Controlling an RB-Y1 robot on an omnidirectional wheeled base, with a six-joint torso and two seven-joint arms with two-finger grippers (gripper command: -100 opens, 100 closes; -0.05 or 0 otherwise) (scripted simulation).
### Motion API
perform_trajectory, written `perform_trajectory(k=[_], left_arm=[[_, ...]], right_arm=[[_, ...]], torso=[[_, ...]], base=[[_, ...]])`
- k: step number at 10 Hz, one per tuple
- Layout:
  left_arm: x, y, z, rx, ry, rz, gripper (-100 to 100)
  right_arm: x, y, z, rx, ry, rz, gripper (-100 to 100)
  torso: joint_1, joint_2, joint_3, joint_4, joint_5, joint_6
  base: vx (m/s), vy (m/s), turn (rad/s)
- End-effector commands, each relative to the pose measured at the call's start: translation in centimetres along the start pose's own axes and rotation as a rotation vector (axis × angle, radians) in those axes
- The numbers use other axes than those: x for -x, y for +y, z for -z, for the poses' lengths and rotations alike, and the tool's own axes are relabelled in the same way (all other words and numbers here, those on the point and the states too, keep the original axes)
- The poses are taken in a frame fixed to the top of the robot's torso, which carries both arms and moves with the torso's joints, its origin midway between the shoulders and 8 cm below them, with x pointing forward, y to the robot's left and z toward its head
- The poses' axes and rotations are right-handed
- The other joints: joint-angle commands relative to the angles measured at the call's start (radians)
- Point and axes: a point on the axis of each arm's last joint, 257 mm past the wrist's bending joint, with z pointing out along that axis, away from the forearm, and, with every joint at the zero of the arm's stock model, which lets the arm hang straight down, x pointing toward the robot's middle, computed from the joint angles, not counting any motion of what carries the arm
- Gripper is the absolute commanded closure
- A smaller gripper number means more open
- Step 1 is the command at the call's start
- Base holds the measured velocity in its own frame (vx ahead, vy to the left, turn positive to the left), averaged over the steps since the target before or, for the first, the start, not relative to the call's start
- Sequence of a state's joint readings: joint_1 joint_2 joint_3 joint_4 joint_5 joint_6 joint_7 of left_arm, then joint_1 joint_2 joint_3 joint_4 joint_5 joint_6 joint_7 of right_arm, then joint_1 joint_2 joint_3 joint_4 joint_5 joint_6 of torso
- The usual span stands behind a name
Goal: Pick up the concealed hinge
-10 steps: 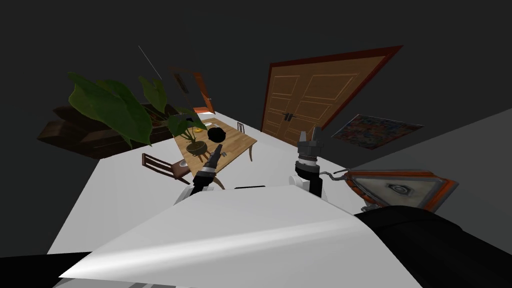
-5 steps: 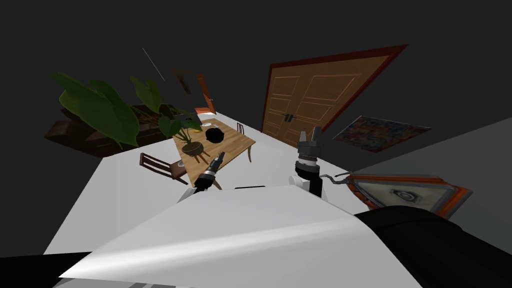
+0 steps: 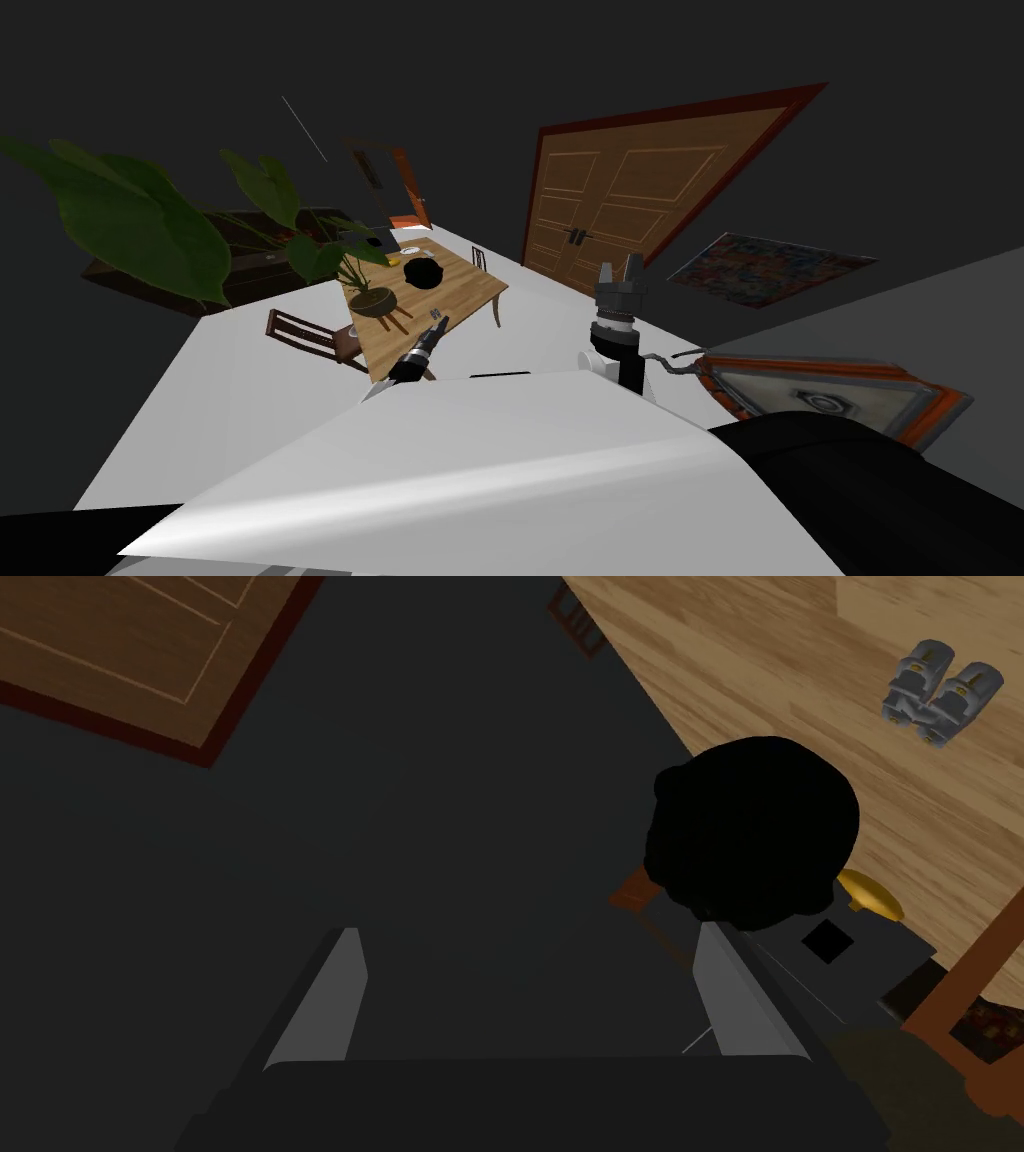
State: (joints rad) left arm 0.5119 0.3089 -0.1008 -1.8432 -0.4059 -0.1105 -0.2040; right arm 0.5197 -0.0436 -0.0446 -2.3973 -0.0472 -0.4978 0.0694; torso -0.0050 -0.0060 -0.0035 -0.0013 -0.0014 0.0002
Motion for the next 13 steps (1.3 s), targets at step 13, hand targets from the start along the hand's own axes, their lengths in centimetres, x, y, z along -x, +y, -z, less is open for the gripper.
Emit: perform_trajectory(k=[13], left_arm=[[-3.9, 21.1, 6.4, 0.500, 0.229, -0.185, -100]], right_arm=[[0.0, 0.0, 0.0, 0.000, 0.000, 0.000, 0]], torso=[[0.004, -0.005, -0.002, -0.001, 0.001, 0.000]], base=[[0.120, -0.049, -0.018]])
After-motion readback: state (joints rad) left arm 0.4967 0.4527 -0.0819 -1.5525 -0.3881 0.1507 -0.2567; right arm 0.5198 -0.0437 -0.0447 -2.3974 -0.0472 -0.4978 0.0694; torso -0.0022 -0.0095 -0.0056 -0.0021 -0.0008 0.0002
